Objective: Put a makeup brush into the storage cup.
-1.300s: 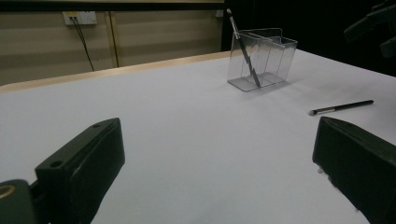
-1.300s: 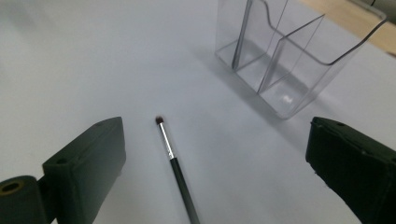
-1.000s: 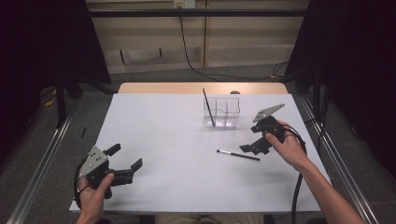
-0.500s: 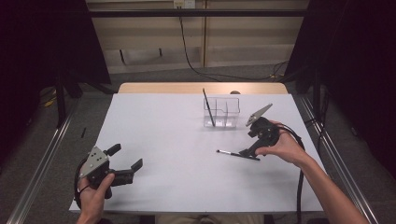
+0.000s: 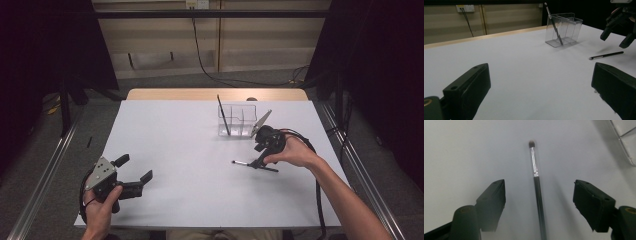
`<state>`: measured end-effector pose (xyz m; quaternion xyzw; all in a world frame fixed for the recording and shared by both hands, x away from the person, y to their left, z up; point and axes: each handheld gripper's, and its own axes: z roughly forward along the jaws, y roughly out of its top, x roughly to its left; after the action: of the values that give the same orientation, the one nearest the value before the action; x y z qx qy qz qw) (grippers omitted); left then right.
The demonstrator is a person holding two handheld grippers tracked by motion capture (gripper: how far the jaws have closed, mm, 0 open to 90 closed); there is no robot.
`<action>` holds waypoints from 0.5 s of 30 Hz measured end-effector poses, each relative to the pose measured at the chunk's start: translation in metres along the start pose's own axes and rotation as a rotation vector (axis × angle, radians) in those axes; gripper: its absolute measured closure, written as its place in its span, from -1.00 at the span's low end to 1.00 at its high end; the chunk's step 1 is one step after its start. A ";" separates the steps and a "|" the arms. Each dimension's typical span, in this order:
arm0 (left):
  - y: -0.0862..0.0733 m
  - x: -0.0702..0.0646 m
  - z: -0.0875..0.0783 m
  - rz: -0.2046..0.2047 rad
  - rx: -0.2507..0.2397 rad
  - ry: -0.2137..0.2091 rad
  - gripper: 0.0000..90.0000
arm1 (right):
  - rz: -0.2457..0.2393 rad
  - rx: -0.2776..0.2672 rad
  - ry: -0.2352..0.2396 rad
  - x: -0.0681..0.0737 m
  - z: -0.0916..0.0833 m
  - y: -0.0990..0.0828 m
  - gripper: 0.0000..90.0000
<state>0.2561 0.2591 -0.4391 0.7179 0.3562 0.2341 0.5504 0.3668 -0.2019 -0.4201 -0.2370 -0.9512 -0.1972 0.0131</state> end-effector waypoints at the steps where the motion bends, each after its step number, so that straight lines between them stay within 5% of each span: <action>1: 0.000 0.000 0.000 0.001 0.000 -0.001 -0.95 | -0.006 0.005 -0.002 0.000 0.001 0.001 -0.33; 15: 0.000 0.000 0.001 0.011 0.012 -0.005 -0.95 | -0.074 0.124 0.028 -0.002 0.019 0.014 0.20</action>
<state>0.2566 0.2586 -0.4398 0.7235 0.3523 0.2333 0.5458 0.3759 -0.1843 -0.4332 -0.1976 -0.9694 -0.1414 0.0340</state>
